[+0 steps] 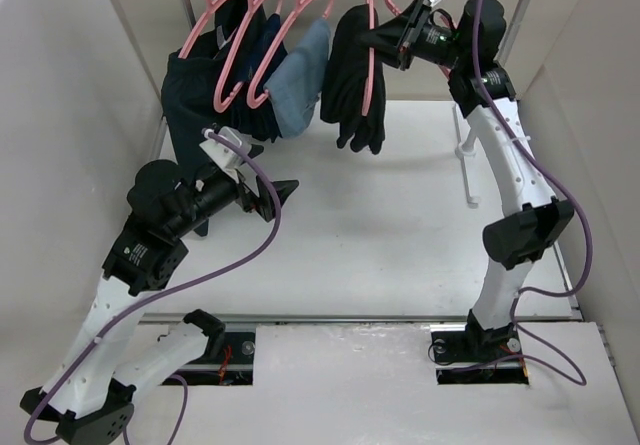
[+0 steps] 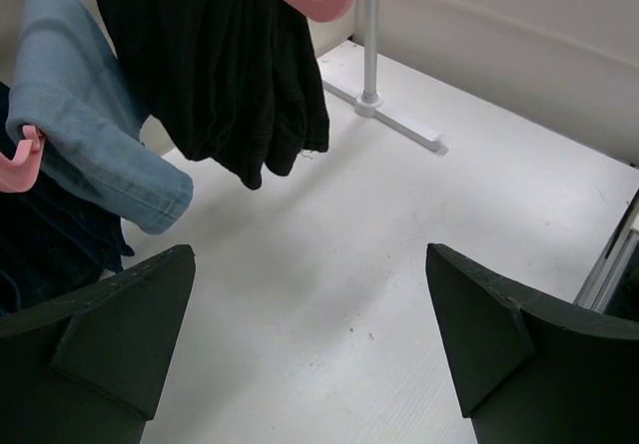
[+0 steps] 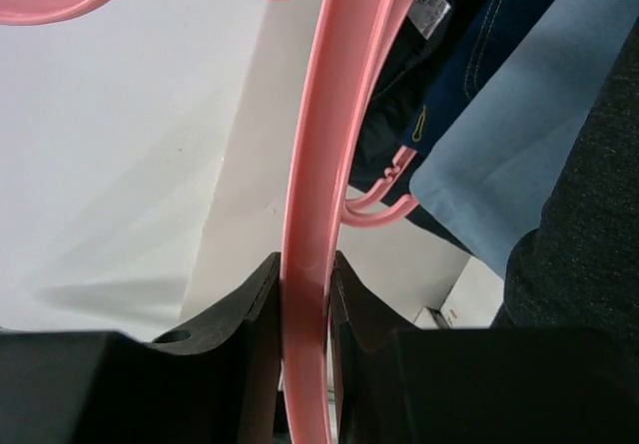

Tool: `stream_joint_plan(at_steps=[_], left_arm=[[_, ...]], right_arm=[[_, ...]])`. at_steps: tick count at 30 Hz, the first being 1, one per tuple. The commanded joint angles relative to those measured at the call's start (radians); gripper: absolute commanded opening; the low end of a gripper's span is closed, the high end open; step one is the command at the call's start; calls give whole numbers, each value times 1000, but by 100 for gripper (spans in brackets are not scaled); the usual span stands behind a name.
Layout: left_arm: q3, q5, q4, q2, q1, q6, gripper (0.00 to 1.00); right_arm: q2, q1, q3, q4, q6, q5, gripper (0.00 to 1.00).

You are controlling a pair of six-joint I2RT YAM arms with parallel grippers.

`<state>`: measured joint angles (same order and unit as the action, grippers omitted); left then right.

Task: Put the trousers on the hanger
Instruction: Place the hanger at the clothesline, then reset both arms

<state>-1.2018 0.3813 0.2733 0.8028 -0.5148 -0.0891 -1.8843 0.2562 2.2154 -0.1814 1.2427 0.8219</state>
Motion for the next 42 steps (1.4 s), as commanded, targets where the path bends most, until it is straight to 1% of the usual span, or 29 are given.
stream_joint_plan(at_steps=[1, 5, 10, 11, 15, 16, 17, 18, 19, 20, 21, 22, 24, 25, 26, 27, 29, 30, 31, 32, 33, 34, 35, 36, 37, 38, 40, 41, 42], left_arm=[[8, -4, -60, -17, 4, 6, 100], [28, -4, -60, -27, 4, 6, 100], [28, 5, -60, -36, 13, 15, 100], [37, 5, -60, -36, 13, 25, 100], [48, 14, -60, -45, 22, 34, 100], [57, 14, -60, -56, 22, 34, 100], [57, 14, -60, -56, 22, 34, 100], [67, 14, -60, -56, 22, 34, 100], [67, 14, -60, -56, 32, 34, 100], [76, 14, -60, -56, 32, 34, 100], [76, 14, -60, -65, 32, 34, 100], [76, 14, -60, -65, 32, 34, 100], [105, 14, -60, -74, 32, 22, 100], [114, 14, -51, -86, 42, 22, 100], [142, -11, -51, -100, 42, 22, 100], [157, -21, -51, -100, 42, 22, 100], [192, -33, -51, -137, 52, 11, 100], [235, -47, -51, -148, 52, 11, 100], [260, -56, -60, -160, 52, 11, 100], [284, -73, -60, -184, 52, 11, 100], [335, -115, -72, -195, 52, 29, 100], [359, -140, -85, -206, 52, 43, 100], [382, -166, -85, -215, 65, 80, 100], [407, -191, -98, -230, 65, 101, 100], [453, -235, -109, -231, 81, 121, 100], [475, -248, -109, -243, 81, 135, 100], [545, -307, -128, -252, 94, 187, 100], [568, -332, -146, -252, 104, 205, 100], [568, -363, -146, -263, 113, 228, 100]], right_arm=[[-1, -5, 32, 273, 49, 9, 0], [-1, -14, -36, 347, 90, 10, 0], [19, -14, -140, 401, 90, 19, 0], [30, -14, -155, 401, 99, 19, 3], [54, -14, -229, 410, 100, 29, 29], [68, -14, -241, 419, 87, 29, 33], [68, -14, -264, 419, 87, 29, 38], [82, -14, -273, 419, 75, 29, 53], [96, -14, -273, 419, 75, 39, 65], [105, -14, -298, 419, 60, 39, 77], [125, -14, -309, 419, 49, 39, 86], [138, -3, -322, 419, 29, 49, 99], [174, 8, -391, 419, 8, 49, 99], [219, 8, -423, 419, -12, 49, 99], [244, 8, -457, 419, -25, 39, 99], [270, 20, -530, 419, -38, 30, 99], [350, 29, -610, 378, -98, 16, 99], [379, 40, -653, 360, -126, -7, 99], [410, 54, -740, 335, -156, -24, 99], [472, 63, -787, 294, -223, -44, 99], [503, 63, -833, 271, -261, -88, 99], [534, 90, -918, 245, -303, -117, 99], [591, 103, -959, 167, -395, -154, 99], [617, 116, -999, 128, -429, -197, 99], [643, 136, -1043, 106, -451, -255, 99], [668, 137, -1147, 106, -465, -270, 99], [732, 147, -1253, 106, -488, -303, 99], [751, 147, -1351, 106, -488, -331, 99], [781, 137, -1396, 106, -497, -346, 99]])
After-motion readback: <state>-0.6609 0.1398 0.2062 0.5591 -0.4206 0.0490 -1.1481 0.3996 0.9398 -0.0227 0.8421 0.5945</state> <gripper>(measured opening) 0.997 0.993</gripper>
